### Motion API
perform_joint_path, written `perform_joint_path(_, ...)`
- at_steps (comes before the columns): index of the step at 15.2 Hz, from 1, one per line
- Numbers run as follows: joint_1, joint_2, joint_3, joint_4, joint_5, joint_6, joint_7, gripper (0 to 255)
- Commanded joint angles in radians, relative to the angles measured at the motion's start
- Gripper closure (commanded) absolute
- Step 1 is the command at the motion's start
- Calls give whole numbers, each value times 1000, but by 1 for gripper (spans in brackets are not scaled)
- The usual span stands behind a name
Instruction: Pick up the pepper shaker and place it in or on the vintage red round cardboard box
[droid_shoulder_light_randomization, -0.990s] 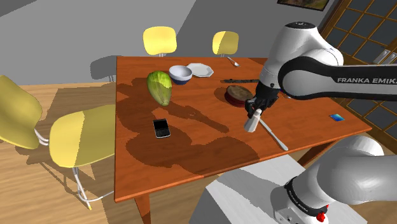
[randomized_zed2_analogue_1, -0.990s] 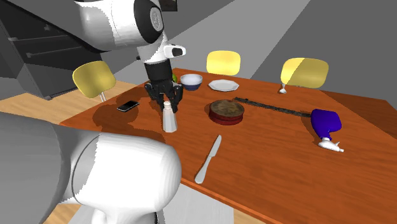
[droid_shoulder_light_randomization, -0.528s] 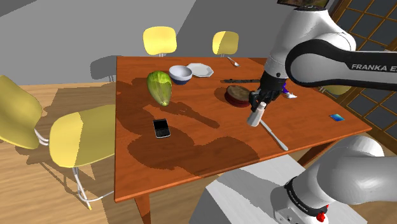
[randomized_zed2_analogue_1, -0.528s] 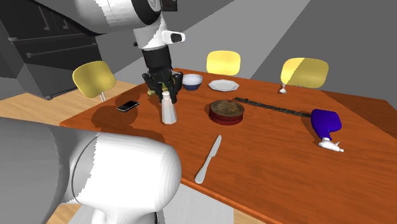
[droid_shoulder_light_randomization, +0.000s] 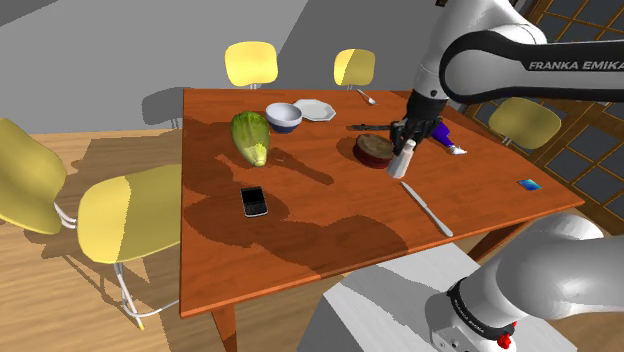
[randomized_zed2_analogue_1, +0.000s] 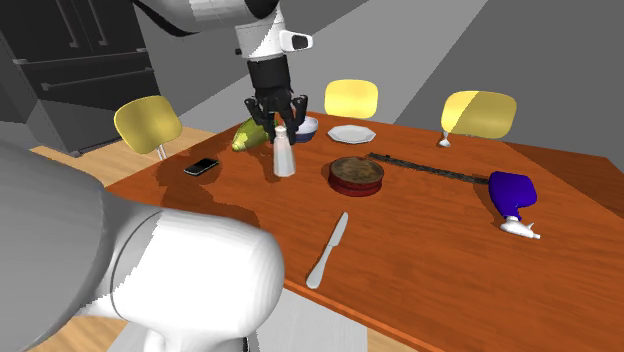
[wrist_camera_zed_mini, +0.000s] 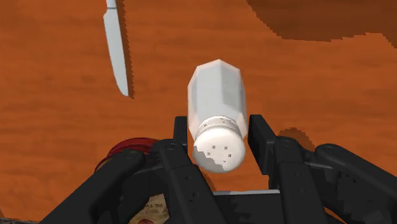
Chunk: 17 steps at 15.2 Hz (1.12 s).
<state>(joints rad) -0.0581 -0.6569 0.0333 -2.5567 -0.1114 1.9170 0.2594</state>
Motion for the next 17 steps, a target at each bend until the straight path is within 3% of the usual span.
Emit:
perform_joint_path(1,-20,60,-30,45,-20,19,-35,255)
perform_joint_path(9,-65,336,-119,299,-49,56,-150,255)
perform_joint_path(17,-99,617,-186,621,-20,28,-270,255)
